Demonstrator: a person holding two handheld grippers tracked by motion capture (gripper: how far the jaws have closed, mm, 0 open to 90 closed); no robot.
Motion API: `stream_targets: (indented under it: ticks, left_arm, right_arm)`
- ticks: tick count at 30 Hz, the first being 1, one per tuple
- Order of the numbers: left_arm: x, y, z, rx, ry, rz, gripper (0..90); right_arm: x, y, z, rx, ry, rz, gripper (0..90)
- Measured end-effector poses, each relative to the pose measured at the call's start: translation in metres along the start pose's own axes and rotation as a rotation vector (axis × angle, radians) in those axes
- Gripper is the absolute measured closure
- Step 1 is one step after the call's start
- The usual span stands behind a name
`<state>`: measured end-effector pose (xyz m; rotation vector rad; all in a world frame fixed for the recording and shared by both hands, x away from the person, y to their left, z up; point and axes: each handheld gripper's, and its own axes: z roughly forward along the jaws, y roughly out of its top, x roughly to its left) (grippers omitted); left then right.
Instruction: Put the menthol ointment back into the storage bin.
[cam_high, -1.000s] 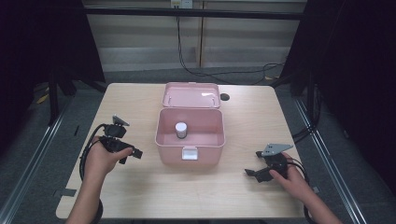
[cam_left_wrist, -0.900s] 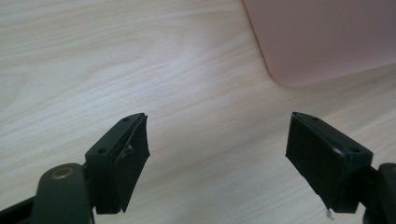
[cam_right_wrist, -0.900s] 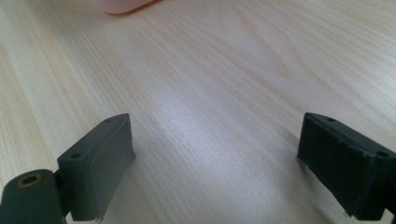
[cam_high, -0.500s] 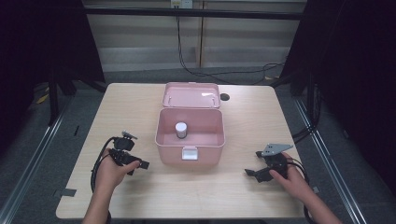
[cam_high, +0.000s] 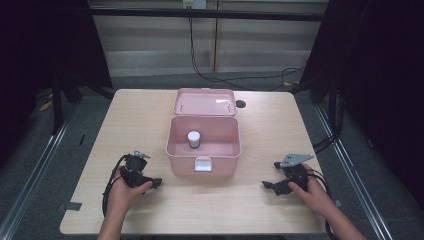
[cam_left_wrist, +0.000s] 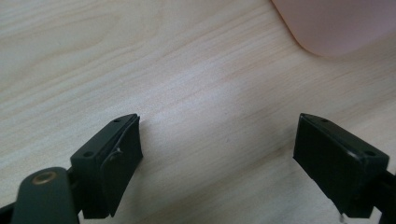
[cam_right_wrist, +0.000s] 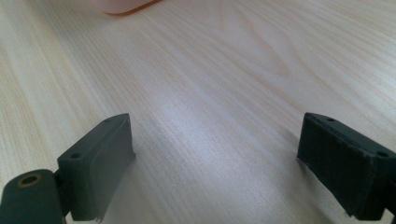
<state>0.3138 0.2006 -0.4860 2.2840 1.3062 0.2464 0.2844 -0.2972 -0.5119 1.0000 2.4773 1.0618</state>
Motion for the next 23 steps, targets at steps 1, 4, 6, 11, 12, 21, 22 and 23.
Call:
stream_targets:
  ticks: [1, 4, 6, 11, 12, 21, 22, 23]
  left_arm:
    - [-0.001, -0.002, 0.000, -0.010, 0.005, 0.006, 14.4]
    - [-0.004, -0.006, 0.001, -0.033, 0.023, 0.038, 13.3]
    - [-0.005, -0.009, 0.003, -0.061, 0.041, 0.061, 11.2]
    - [-0.007, -0.016, 0.007, -0.115, 0.028, 0.075, 2.2]
    - [-0.007, -0.017, 0.007, -0.120, 0.028, 0.078, 1.1]
    - [-0.007, -0.021, 0.008, -0.148, 0.025, 0.077, 0.0]
    - [-0.007, -0.021, 0.008, -0.145, 0.023, 0.081, 0.0]
    - [-0.007, -0.020, 0.007, -0.141, 0.021, 0.083, 0.0]
  right_arm:
    - [0.000, 0.000, 0.000, 0.000, 0.000, 0.000, 9.9]
    - [0.000, 0.000, 0.000, 0.000, 0.000, 0.000, 9.9]
    - [0.000, 0.000, 0.000, 0.000, 0.000, 0.000, 9.9]
    - [0.000, 0.000, 0.000, 0.000, 0.000, 0.000, 9.9]
    - [0.000, 0.000, 0.000, 0.001, -0.001, 0.002, 9.9]
    - [0.000, 0.000, 0.000, 0.000, 0.000, 0.000, 9.9]
    - [0.000, 0.000, 0.000, 0.000, 0.000, 0.001, 9.9]
    - [0.000, 0.000, 0.000, 0.000, 0.001, 0.000, 9.9]
